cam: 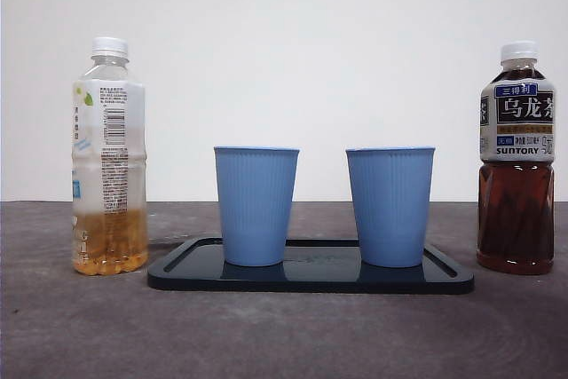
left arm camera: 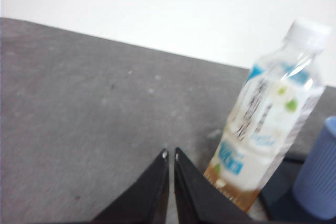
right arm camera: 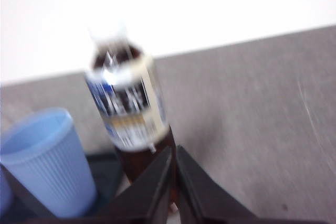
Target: Pour the drink into the cup
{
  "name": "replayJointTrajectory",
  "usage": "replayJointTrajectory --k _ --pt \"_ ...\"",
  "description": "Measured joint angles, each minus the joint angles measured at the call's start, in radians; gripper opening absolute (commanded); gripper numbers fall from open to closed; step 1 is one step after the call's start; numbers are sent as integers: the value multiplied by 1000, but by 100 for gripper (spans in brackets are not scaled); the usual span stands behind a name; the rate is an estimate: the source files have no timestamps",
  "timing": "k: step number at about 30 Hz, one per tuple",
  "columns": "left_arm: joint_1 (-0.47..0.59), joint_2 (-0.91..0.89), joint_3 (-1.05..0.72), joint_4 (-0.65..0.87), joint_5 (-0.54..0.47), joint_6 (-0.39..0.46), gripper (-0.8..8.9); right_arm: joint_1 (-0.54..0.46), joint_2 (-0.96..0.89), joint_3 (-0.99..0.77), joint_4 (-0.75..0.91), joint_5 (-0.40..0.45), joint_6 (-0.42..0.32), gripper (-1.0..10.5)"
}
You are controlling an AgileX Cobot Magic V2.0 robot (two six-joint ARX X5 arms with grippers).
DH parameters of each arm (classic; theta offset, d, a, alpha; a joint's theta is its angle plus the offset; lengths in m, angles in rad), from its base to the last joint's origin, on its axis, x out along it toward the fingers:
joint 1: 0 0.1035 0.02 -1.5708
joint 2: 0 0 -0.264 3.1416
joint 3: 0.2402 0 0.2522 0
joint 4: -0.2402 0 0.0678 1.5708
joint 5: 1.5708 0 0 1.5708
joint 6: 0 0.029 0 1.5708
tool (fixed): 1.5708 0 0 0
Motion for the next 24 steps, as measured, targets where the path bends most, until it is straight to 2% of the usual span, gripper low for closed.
replayJointTrajectory --k 5,9,13,20,24 --pt "-3 85 100 8 0 -22 15 10 48 129 -72 -16 35 11" --pt "-6 185 216 -44 5 -33 15 10 118 248 -149 -56 47 11" --pt "-6 287 347 -133 77 -33 15 10 185 362 -207 -126 43 11" --pt "-8 455 606 -316 221 33 15 10 316 547 -375 -237 -42 11" --pt "-32 527 706 -370 331 85 15 10 393 643 -474 -338 -137 11"
